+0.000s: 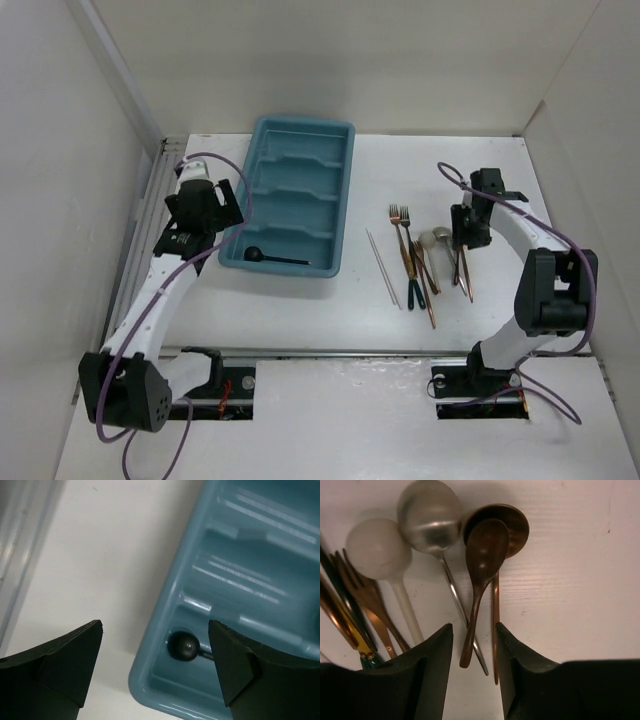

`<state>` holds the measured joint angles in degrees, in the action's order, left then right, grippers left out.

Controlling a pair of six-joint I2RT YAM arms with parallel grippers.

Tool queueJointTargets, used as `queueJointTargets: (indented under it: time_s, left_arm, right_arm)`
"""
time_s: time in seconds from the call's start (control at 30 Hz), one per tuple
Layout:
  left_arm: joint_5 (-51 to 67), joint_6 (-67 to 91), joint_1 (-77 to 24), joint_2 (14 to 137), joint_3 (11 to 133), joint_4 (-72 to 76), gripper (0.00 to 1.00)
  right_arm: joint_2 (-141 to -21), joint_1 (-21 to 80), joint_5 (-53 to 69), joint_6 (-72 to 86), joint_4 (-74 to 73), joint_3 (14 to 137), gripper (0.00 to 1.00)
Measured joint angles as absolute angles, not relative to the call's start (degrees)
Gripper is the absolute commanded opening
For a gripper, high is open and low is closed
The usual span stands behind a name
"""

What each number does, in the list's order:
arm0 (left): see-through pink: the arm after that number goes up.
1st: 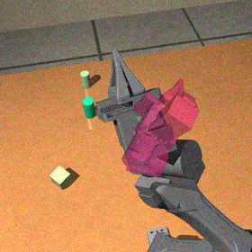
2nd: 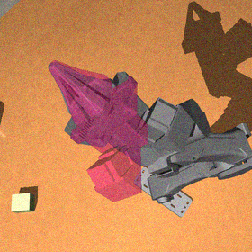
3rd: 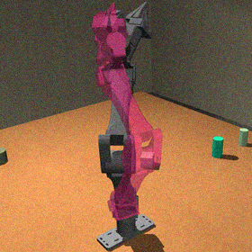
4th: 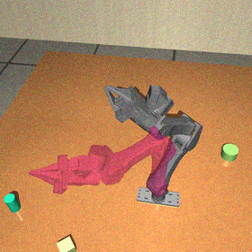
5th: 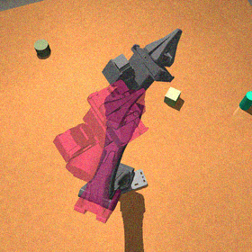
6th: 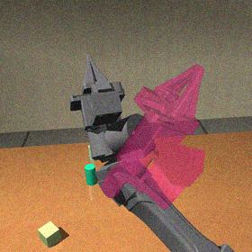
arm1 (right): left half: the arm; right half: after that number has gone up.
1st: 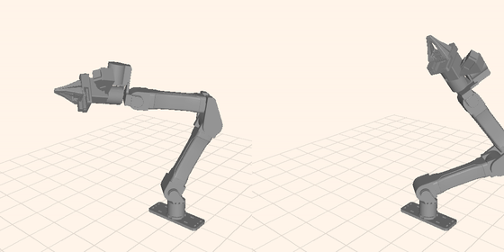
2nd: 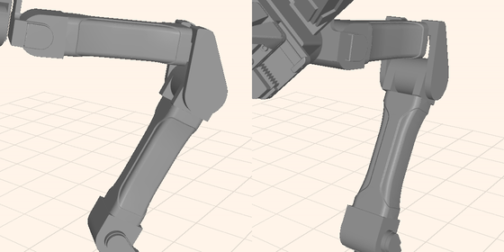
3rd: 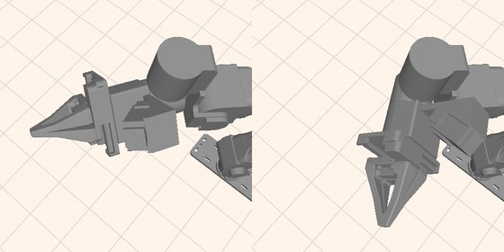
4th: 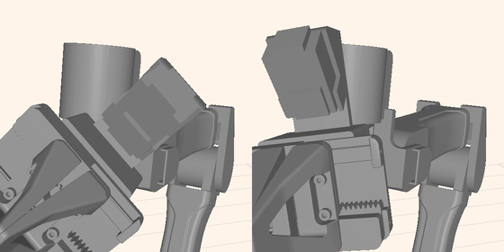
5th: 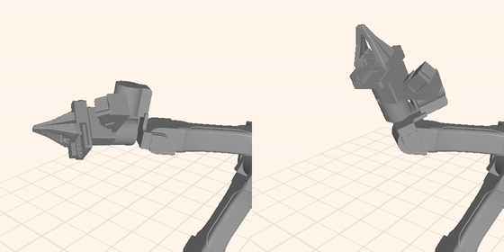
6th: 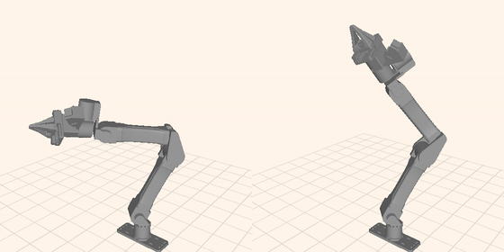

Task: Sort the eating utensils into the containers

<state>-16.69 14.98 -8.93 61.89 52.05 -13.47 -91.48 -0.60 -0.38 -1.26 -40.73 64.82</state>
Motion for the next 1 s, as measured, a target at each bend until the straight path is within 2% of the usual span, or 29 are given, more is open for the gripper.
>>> queueJointTargets:
  time_s: [0.13, 0.3, 0.37, 0.43, 0.57, 0.6, 0.63, 0.77, 0.93, 1.0]
  left_arm:
    - [-9.15, 10.28, -8.88, 69.12, 52.16, -13.74, 0.84]
    - [-7.46, 4.54, -8.75, 75.02, 52.18, -14.35, 0.86]
    - [-7.46, 3.03, -8.43, 76.82, 52.82, -14.35, 0.86]
    - [-7.46, 2.11, -7.9, 78.96, 54.28, -14.37, 0.77]
    - [-6.31, 1.28, -7.07, 82.11, 56.95, -13.98, 0.67]
    - [-5.72, 1.21, -6.98, 82.48, 57.25, -13.93, 0.67]
    - [-4.95, 1.1, -6.96, 82.78, 57.41, -13.91, 0.67]
    - [-1.74, 0.89, -6.9, 84.14, 57.58, -13.96, 0.65]
    - [-0.43, 1.15, -6.5, 86.83, 57.56, -13.98, 0.48]
    - [-0.38, 1.34, -6.26, 87.35, 57.45, -13.89, 0.47]
  right_arm:
    - [-93.51, -2.24, -0.19, -0.32, -39.86, 62.37, 0.39]
    - [-95.96, -2.2, 0.91, -0.08, -38.11, 59.94, 0.36]
    - [-97.38, -2.2, 0.93, 0.03, -37.58, 59.92, 0.31]
    - [-98.3, -2.2, 0.8, 0.08, -36.91, 60.16, 0.28]
    - [-98.39, -2.28, 0.27, 0.01, -36.42, 60.18, 0.16]
    - [-98.39, -2.28, 0.16, -0.14, -36.38, 60.2, 0.07]
    - [-98.39, -2.28, -0.01, -0.4, -36.32, 60.23, 0.02]
    - [-98.32, -2.26, -0.3, -0.82, -36.01, 60.29, 0.0]
    - [-98.1, -0.86, -2.24, -1.39, -36.47, 60.51, 0.0]
    - [-98.08, 0.47, -3.77, -1.74, -37.06, 60.97, 0.0]
